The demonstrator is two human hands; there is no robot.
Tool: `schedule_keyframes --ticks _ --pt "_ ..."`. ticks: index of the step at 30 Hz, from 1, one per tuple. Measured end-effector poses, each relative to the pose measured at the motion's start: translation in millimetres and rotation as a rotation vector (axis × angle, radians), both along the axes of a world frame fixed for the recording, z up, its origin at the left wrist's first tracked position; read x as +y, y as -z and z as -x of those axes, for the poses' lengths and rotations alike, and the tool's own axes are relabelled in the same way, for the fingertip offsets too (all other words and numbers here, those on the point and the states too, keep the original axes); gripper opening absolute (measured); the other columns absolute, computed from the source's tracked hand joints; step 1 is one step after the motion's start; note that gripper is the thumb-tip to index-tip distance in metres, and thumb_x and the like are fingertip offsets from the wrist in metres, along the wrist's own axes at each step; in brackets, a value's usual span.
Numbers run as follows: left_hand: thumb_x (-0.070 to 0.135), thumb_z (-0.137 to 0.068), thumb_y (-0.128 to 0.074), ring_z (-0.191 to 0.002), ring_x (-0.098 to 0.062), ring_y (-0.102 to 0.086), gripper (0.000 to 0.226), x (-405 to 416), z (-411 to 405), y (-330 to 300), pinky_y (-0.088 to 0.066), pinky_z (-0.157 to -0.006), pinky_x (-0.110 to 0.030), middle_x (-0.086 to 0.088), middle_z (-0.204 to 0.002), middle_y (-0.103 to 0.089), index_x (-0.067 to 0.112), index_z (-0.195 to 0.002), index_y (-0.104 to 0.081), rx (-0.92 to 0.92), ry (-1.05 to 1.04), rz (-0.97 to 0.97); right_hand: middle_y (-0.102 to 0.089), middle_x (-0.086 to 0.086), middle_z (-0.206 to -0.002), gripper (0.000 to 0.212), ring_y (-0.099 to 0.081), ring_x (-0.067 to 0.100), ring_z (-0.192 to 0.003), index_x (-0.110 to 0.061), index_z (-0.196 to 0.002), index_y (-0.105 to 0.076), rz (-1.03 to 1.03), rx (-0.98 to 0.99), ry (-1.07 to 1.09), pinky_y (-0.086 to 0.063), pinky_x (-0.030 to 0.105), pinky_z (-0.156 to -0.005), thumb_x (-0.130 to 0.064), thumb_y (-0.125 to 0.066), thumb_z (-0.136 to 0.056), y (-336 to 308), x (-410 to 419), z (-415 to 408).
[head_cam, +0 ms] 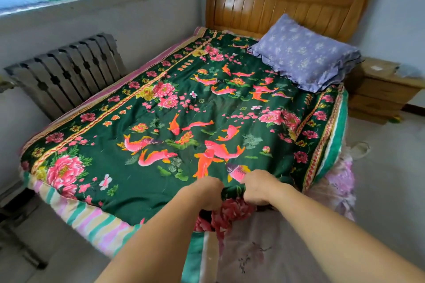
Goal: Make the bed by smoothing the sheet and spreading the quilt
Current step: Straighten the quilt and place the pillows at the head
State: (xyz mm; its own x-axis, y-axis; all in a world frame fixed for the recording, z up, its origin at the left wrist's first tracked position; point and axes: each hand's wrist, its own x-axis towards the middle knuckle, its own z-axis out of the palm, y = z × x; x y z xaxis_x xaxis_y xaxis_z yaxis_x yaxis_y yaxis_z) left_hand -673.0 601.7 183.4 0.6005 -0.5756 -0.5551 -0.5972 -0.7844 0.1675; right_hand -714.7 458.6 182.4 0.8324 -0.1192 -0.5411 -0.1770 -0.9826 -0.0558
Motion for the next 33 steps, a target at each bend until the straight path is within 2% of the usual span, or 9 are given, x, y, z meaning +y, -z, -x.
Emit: schedule_keyframes --ticks 3,9,15,18,22,25,28,30,33 --pt "0.011 -0.085 -0.052 -0.097 -0.035 -0.058 0.026 -18.9 22.9 12.1 -0.049 -0.079 -0.036 -0.018 -0.105 -0.062 0.002 -0.109 -0.06 0.065 -0.014 -0.063 -0.066 0.017 -0.106 0.032 -0.06 0.035 -0.104 -0.007 -0.102 -0.067 -0.023 0.071 0.001 -0.05 0.032 -0.083 -0.013 -0.049 -0.077 13.9 -17.7 22.6" --pt "0.008 -0.085 -0.049 -0.091 -0.031 -0.057 0.026 -21.8 33.7 10.8 -0.048 -0.077 -0.034 -0.015 -0.099 -0.06 0.006 -0.109 -0.059 0.026 -0.092 -0.084 -0.06 0.012 -0.126 0.051 -0.053 0.033 -0.119 -0.016 -0.127 -0.058 -0.058 0.033 -0.086 -0.048 0.036 -0.099 -0.014 -0.05 -0.077 20.7 -26.2 25.4" --pt "0.006 -0.086 -0.048 -0.097 -0.032 -0.057 0.028 -16.5 52.0 9.9 -0.046 -0.076 -0.034 -0.016 -0.105 -0.059 0.002 -0.112 -0.057 0.004 -0.111 -0.093 -0.063 0.01 -0.117 0.044 -0.056 0.033 -0.112 -0.016 -0.118 -0.063 -0.019 -0.007 -0.137 -0.049 0.034 -0.093 -0.015 -0.048 -0.076 22.7 -21.8 30.6" --pt "0.005 -0.087 -0.046 -0.087 -0.031 -0.052 0.028 -17.8 57.2 8.8 -0.046 -0.074 -0.035 -0.015 -0.095 -0.054 0.001 -0.112 -0.058 -0.007 -0.069 -0.088 -0.064 0.01 -0.118 0.046 -0.056 0.032 -0.113 -0.015 -0.118 -0.063 -0.024 0.006 -0.115 -0.05 0.035 -0.094 -0.015 -0.049 -0.075 23.2 -26.4 34.2" --pt "0.011 -0.086 -0.054 -0.094 -0.031 -0.056 0.027 -10.5 39.3 3.3 -0.048 -0.078 -0.034 -0.013 -0.102 -0.06 0.007 -0.113 -0.059 -0.004 -0.1 -0.056 -0.061 0.003 -0.122 0.044 -0.053 0.025 -0.119 -0.023 -0.121 -0.059 -0.143 -0.144 -0.035 -0.042 0.031 -0.096 -0.029 -0.059 -0.077 30.4 -35.4 44.5" --pt "0.022 -0.082 -0.064 -0.104 -0.03 -0.058 0.033 -0.2 19.1 0.2 -0.048 -0.081 -0.033 -0.012 -0.11 -0.064 0.01 -0.113 -0.061 0.008 -0.174 -0.03 -0.046 -0.005 -0.134 0.065 -0.039 0.018 -0.13 -0.03 -0.136 -0.041 -0.104 -0.336 0.018 -0.028 0.033 -0.104 -0.048 -0.063 -0.078 48.6 -43.9 61.3" --pt "0.023 -0.081 -0.066 -0.087 -0.026 -0.056 0.032 6.2 -0.9 0.4 -0.047 -0.076 -0.03 -0.01 -0.093 -0.062 0.008 -0.109 -0.065 0.041 -0.313 0.023 -0.031 -0.001 -0.144 0.079 -0.032 0.022 -0.134 -0.029 -0.145 -0.027 -0.043 -0.403 0.232 -0.029 0.034 -0.107 -0.043 -0.067 -0.079 71.7 -62.1 73.4" --pt "0.023 -0.082 -0.066 -0.081 -0.023 -0.053 0.031 9.0 -13.4 5.0 -0.044 -0.07 -0.029 -0.008 -0.087 -0.059 0.006 -0.108 -0.066 0.04 -0.463 0.107 -0.032 0.007 -0.142 0.076 -0.039 0.028 -0.129 -0.024 -0.144 -0.028 -0.138 -0.384 0.566 -0.038 0.036 -0.101 -0.031 -0.069 -0.08 83.8 -76.9 74.3" --pt "0.023 -0.085 -0.062 -0.091 -0.029 -0.059 0.026 15.4 -31.4 19.4 -0.043 -0.073 -0.03 -0.014 -0.096 -0.065 0.006 -0.104 -0.065 -0.081 -0.707 0.22 -0.037 0.016 -0.141 0.071 -0.043 0.036 -0.127 -0.013 -0.142 -0.031 -0.317 -0.28 0.968 -0.04 0.04 -0.1 -0.027 -0.068 -0.083 101.4 -99.2 68.9"
